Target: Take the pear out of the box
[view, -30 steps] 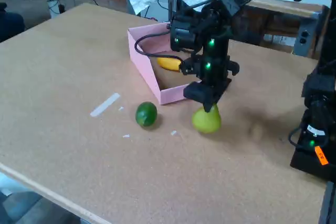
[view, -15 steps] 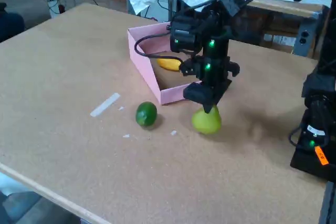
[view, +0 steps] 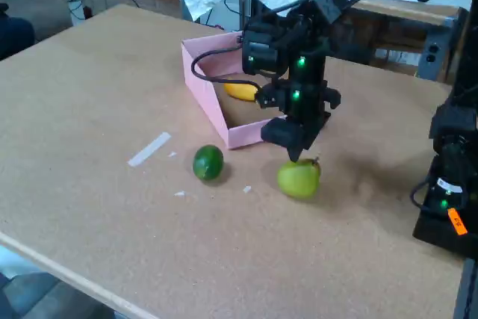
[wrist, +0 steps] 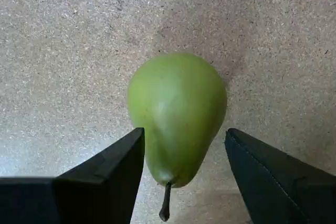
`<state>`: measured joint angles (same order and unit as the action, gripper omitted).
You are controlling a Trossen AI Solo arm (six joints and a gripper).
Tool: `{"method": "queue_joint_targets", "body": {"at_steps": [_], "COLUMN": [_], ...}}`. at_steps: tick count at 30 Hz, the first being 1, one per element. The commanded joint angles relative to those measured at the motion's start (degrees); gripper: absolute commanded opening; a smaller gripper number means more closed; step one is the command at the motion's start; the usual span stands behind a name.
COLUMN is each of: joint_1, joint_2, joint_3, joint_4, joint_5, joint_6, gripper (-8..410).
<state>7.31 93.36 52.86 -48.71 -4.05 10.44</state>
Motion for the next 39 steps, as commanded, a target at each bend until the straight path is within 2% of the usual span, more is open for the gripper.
{"method": "queue_joint_targets", "body": {"at_steps": [1, 16, 22, 30, 39], "joint_1": [0.04, 0.22, 0.31, 0.66, 1.09], "joint_2": [0.02, -0.04, -0.42, -0.70, -2.27], "joint_3": [-0.02, 0.59, 3.54, 9.57, 15.96], "joint_4": [0.11, 0.00, -3.34, -12.04, -19.02], "joint_5": [-0.07, -0.44, -0.57, -0.50, 0.15], "joint_6": [-0.04, -0.13, -0.22, -0.17, 0.00], "gripper": [209, 209, 209, 209, 209]}}
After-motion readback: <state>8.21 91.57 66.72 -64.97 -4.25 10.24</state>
